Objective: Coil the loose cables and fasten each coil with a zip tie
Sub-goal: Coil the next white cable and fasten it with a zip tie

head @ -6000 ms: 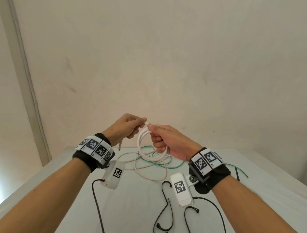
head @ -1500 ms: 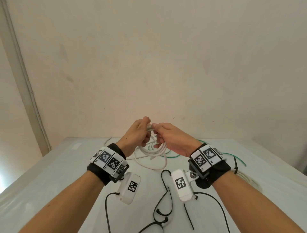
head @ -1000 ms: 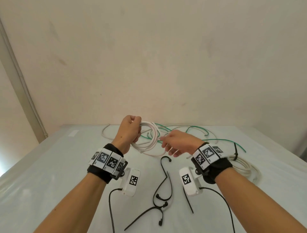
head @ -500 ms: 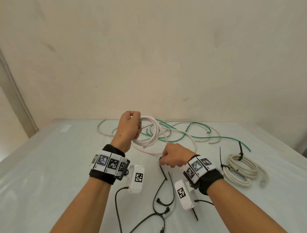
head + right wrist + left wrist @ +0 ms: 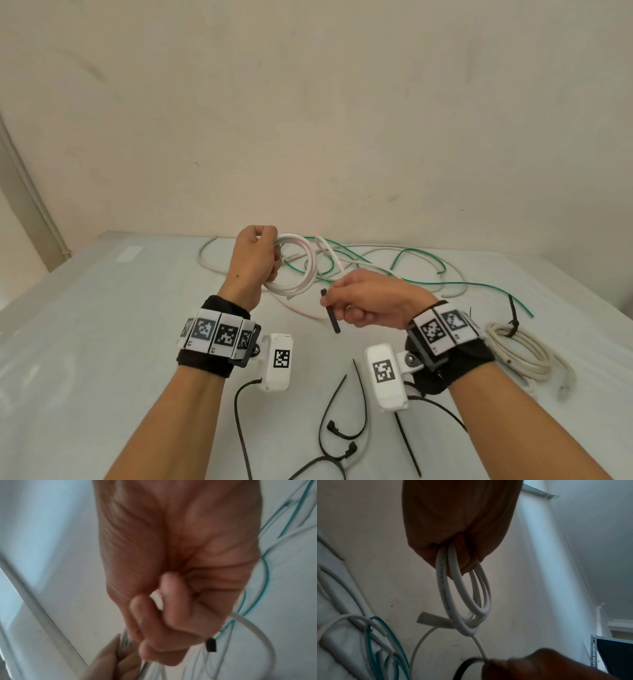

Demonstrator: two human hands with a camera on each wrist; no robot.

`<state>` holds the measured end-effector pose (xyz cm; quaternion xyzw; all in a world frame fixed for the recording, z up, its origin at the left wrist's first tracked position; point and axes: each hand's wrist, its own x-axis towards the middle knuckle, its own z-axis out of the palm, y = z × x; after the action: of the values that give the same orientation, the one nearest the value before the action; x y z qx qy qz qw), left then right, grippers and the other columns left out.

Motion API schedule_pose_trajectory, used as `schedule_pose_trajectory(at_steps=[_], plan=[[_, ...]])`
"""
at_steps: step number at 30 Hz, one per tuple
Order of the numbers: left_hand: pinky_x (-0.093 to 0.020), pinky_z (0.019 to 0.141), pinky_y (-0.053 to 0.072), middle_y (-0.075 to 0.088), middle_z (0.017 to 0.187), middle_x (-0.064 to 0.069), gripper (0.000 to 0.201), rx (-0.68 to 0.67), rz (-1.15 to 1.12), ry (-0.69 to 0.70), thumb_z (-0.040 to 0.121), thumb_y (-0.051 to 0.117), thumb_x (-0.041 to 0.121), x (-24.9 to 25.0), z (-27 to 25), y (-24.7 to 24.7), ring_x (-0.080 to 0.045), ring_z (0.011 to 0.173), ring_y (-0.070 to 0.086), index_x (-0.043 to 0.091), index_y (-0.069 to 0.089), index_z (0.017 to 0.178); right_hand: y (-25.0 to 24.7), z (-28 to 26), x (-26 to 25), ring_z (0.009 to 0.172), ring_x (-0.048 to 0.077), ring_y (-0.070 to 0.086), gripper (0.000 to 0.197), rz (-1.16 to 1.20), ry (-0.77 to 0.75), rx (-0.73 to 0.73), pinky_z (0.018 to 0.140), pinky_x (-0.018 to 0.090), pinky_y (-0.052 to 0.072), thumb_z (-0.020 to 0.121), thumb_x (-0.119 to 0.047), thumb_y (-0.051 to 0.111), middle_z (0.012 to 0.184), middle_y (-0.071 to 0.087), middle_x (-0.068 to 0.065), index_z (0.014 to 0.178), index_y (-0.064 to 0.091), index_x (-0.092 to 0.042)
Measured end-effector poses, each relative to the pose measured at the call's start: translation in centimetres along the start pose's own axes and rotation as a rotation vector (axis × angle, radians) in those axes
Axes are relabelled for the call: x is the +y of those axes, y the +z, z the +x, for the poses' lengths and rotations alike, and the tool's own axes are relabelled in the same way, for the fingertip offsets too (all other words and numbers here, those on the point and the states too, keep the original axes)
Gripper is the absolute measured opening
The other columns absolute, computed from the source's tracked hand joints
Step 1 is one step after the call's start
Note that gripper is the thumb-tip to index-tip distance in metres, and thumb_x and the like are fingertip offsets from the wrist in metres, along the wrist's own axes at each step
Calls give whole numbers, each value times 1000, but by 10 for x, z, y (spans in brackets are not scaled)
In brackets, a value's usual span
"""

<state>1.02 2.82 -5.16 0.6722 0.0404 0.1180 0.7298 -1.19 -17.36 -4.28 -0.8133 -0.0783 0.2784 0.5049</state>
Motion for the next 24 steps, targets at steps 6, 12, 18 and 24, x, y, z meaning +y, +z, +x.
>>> schedule_pose_trajectory(at_steps=[6, 12, 18, 24], plan=[[-20, 39, 30, 48, 60, 4, 11, 79, 86, 14, 101, 42, 18, -9, 11, -3, -10, 46, 37, 10, 47, 95, 8, 5, -26, 52, 17, 57, 11, 314, -424, 159, 47, 21, 46, 97, -8, 70, 74, 61, 11, 90, 61, -9], [-21, 40, 31, 47, 64, 1, 14, 61, 55, -10, 106, 42, 21, -11, 10, -2, -8, 44, 39, 11, 46, 97, 36, 40, -31, 70, 23, 78, 8, 66, -715, 473, 72, 37, 65, 91, -7, 77, 78, 75, 13, 91, 71, -2], [-20, 40, 28, 44, 60, 3, 29, -10, -57, -98, 109, 46, 36, 3, 2, -1, -9, 42, 34, 14, 49, 90, 42, 58, -9, 70, 10, 54, 7, -394, -907, 849, 60, 29, 45, 89, -32, 79, 84, 54, -11, 90, 76, -25], [-21, 43, 22, 30, 59, 8, 47, -201, -72, -37, 93, 61, 64, 16, -13, 5, -12, 50, 22, 18, 72, 94, 35, 56, -9, 77, 9, 58, 9, -392, -918, 886, 63, 37, 51, 89, -32, 80, 91, 55, -9, 95, 76, -26]])
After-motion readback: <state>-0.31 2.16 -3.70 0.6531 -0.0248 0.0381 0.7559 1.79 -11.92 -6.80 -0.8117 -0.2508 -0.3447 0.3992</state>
